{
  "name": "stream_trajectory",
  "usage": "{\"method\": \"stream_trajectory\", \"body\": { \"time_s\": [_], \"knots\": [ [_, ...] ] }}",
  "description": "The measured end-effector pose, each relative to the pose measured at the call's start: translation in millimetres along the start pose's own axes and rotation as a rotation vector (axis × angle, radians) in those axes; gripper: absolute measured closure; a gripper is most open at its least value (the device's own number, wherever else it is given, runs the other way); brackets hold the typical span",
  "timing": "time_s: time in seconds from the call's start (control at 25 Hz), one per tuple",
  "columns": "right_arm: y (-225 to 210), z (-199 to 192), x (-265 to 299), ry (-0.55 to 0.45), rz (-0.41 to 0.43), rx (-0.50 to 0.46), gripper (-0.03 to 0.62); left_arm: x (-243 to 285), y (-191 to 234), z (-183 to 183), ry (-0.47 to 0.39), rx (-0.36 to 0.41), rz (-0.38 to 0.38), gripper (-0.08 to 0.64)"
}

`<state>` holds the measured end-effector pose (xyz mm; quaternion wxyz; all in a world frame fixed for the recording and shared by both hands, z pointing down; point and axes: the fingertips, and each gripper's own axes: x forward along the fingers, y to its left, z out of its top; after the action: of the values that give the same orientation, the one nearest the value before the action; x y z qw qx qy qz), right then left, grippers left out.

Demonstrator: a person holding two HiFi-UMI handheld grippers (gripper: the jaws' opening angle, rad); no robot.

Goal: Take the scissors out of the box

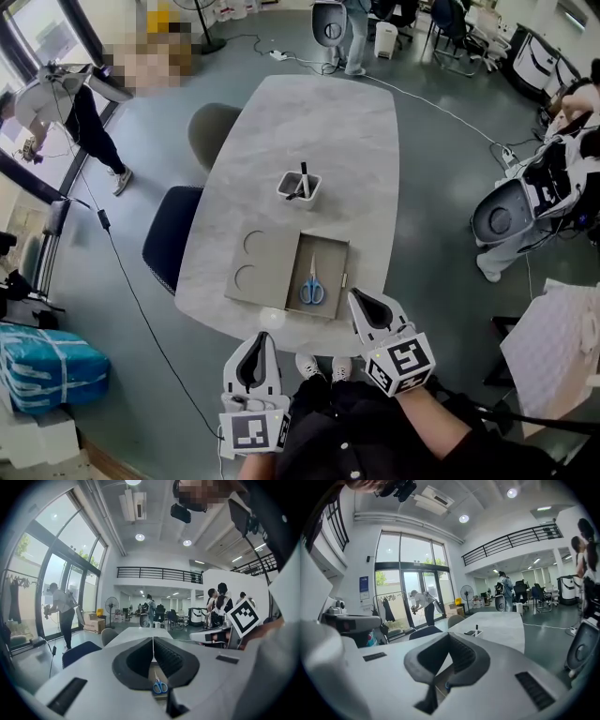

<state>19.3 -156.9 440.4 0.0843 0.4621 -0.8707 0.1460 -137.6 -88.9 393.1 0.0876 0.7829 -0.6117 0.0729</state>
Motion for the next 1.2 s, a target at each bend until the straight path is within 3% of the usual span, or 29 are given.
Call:
{"method": "stream_trajectory", "body": {
  "time_s": [0.24,0.48,0.92,1.2],
  "knots": [
    [3.2,-25.6,31.8,0.07,0.028,0.053,0.595,20.5,6.3,-18.8,0.042,-0.019,-0.021,0.543],
    [-6.2,-73.9,69.0,0.186,0.002,0.134,0.595,43.4,8.0,-41.1,0.074,-0.032,-0.049,0.543],
    [-13.4,-199.6,140.5,0.516,-0.103,0.329,0.592,67.3,11.7,-68.4,0.128,-0.058,-0.077,0.543],
    [-12.7,-245.4,152.1,0.723,-0.2,0.385,0.497,77.3,22.0,-75.1,0.143,-0.072,-0.085,0.543]
  ]
}}
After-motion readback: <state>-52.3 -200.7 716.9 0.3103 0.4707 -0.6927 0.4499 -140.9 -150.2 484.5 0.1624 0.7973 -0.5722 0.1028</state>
